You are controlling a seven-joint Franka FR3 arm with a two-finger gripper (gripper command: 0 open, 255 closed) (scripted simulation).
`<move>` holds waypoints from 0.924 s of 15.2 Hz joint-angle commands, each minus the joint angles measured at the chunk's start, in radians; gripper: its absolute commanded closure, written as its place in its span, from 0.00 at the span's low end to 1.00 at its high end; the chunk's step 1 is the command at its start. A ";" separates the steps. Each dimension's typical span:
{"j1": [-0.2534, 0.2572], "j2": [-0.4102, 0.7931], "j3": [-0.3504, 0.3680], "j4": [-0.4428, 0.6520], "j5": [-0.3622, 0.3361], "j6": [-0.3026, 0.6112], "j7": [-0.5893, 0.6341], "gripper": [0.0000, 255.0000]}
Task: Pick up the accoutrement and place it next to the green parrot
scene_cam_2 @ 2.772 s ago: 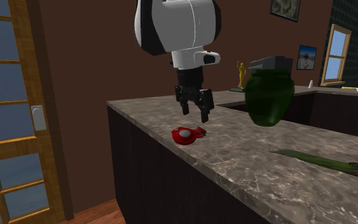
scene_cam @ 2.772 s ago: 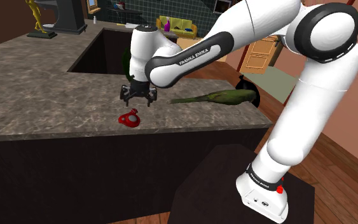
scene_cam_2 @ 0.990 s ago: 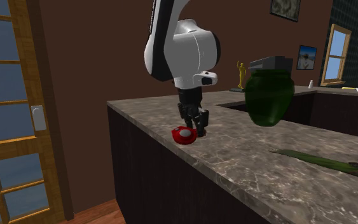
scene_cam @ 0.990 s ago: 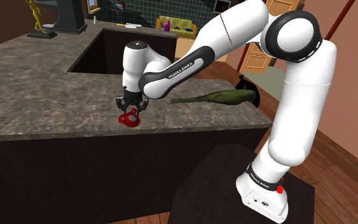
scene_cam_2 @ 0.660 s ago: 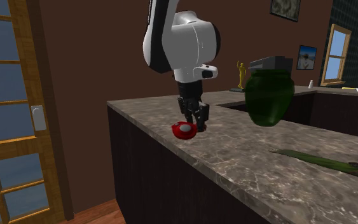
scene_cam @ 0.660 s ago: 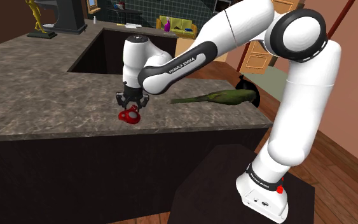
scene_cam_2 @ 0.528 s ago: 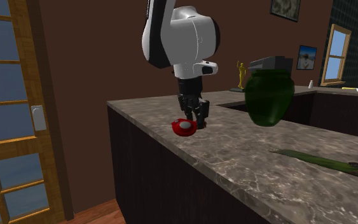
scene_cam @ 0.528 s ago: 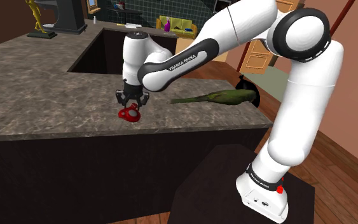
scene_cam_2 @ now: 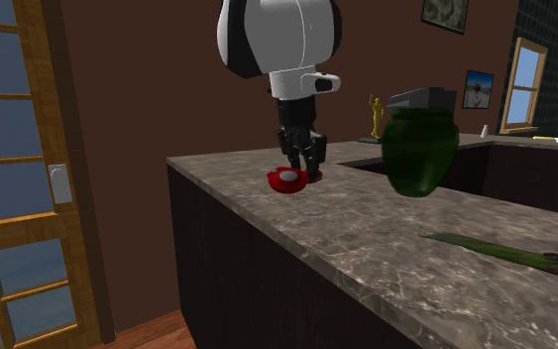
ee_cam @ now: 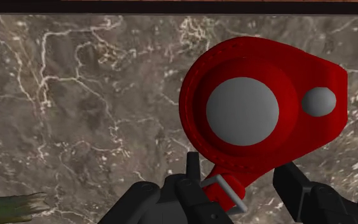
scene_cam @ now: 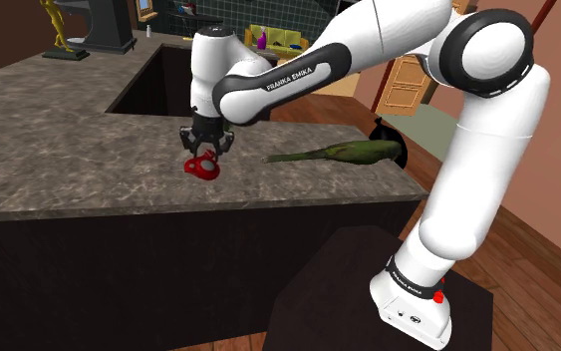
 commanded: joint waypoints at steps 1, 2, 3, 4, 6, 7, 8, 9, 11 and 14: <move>-0.002 -0.012 0.003 0.013 0.012 -0.023 -0.011 1.00; -0.003 -0.018 0.004 0.020 0.017 -0.035 -0.015 1.00; -0.003 -0.023 0.005 0.028 0.022 -0.046 -0.020 1.00; -0.004 -0.028 0.006 0.035 0.027 -0.058 -0.025 1.00; -0.005 -0.037 0.008 0.051 0.036 -0.081 -0.034 1.00; -0.006 -0.042 0.009 0.060 0.041 -0.093 -0.038 1.00; -0.006 -0.046 0.010 0.068 0.045 -0.105 -0.042 1.00; -0.006 -0.050 0.011 0.077 0.049 -0.117 -0.046 1.00; -0.007 -0.057 0.012 0.096 0.056 -0.141 -0.053 1.00; -0.007 -0.066 0.014 0.125 0.066 -0.177 -0.064 1.00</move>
